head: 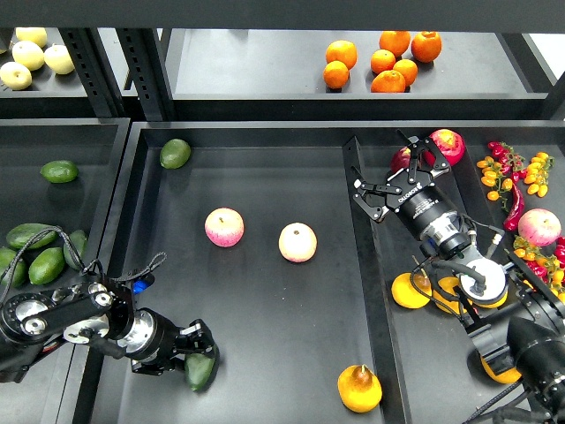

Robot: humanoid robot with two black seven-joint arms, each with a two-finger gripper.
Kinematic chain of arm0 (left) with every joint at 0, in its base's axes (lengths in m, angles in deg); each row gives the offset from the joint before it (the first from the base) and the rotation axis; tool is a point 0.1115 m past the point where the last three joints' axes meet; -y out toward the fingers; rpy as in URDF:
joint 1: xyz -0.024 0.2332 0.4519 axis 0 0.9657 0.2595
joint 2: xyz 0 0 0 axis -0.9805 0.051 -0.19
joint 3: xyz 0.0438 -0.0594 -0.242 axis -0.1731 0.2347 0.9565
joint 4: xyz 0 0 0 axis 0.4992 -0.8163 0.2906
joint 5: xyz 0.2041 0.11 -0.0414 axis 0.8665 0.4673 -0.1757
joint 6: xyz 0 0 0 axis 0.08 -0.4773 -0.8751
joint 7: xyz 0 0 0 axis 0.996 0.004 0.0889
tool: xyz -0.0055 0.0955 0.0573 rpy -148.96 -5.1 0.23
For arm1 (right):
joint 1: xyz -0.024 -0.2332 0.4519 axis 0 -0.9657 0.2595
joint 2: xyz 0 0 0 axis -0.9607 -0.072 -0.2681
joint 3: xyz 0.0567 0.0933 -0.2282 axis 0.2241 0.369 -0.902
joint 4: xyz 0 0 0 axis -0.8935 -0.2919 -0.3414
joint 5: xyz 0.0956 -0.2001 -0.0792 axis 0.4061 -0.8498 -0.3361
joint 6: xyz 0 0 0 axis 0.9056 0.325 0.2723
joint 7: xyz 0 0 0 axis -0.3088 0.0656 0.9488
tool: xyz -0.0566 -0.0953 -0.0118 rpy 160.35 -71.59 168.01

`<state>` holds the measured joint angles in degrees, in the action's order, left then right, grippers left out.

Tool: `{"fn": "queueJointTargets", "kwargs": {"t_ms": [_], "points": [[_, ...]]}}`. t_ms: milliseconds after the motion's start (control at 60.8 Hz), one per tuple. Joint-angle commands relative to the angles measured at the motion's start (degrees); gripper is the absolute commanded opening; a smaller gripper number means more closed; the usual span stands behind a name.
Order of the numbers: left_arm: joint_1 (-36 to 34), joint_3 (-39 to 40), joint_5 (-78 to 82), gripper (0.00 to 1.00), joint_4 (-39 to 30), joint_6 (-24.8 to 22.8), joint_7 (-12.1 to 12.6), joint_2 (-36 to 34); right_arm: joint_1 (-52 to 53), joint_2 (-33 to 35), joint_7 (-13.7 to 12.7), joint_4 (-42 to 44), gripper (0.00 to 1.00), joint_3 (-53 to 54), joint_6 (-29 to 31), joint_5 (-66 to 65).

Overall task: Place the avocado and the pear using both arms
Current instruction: 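Carry the avocado with the left gripper into the avocado bin, release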

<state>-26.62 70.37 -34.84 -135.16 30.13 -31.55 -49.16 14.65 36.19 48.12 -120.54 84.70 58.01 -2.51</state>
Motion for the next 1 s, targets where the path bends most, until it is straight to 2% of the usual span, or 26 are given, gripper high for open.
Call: {"fn": "queueJointTargets", "kwargs": {"t_ms": [0, 82, 230, 395, 789, 986], "points": [[1.75, 3.76, -3.84, 0.17, -2.66, 0.00, -0.02, -0.46, -0.09, 0.00, 0.00, -0.17, 0.99, 0.00, 0.00, 0.01], [2.28, 5.52, -7.26, 0.09, -4.51, 0.00, -0.02, -0.99, -0.09, 0.00, 0.00, -0.17, 0.99, 0.00, 0.00, -0.07], [2.10, 7.98, -10.96, 0.06, -6.36, 0.00, -0.02, -3.27, -0.09, 0.00, 0.00, -0.17, 0.99, -0.09, 0.00, -0.07], [2.10, 13.52, -13.33, 0.06, -6.62, 0.00, -0.02, -7.75, -0.09, 0.00, 0.00, -0.17, 0.99, -0.09, 0.00, 0.01], [2.10, 20.03, -18.61, 0.06, -4.87, 0.00, -0.02, -17.24, -0.09, 0.00, -0.09, -0.43, 0.99, -0.18, 0.00, 0.01], [2.37, 21.96, -20.81, 0.07, -2.41, 0.00, -0.02, -19.88, -0.01, 0.00, -0.09, -0.79, 0.99, -0.35, 0.00, 0.01]]}}
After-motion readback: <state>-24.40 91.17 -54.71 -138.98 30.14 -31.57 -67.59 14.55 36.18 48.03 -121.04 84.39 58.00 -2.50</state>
